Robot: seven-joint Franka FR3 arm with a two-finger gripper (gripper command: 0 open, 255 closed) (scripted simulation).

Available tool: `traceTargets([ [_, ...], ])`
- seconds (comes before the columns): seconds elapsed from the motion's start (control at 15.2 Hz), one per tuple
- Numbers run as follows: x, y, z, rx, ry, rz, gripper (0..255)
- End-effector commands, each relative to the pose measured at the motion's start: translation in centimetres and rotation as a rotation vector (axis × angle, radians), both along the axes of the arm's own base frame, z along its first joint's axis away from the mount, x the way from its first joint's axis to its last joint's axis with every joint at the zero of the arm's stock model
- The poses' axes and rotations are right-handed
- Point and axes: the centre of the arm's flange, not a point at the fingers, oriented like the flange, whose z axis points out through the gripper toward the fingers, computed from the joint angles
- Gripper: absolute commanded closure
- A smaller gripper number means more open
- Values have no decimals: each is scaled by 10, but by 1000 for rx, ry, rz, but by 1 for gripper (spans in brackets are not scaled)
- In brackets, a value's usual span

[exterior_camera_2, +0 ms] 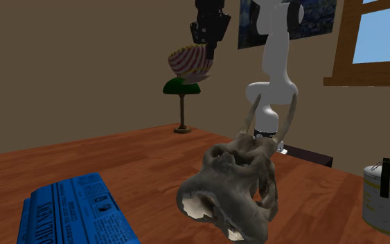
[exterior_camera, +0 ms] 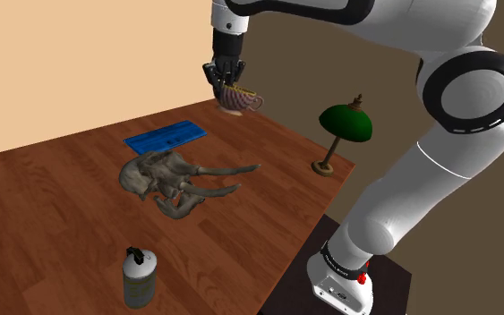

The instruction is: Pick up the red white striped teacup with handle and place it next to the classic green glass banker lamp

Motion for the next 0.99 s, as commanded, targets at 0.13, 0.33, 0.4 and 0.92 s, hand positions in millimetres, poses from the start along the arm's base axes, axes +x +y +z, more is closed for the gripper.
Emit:
traceTargets([
  [0.13,-1,0,23,0,0,0,255],
  [0.33,-1,0,39,0,0,0,255],
  [0.4,-1,0,44,0,0,0,255],
  [0.92,-1,0,86,0,0,0,255],
])
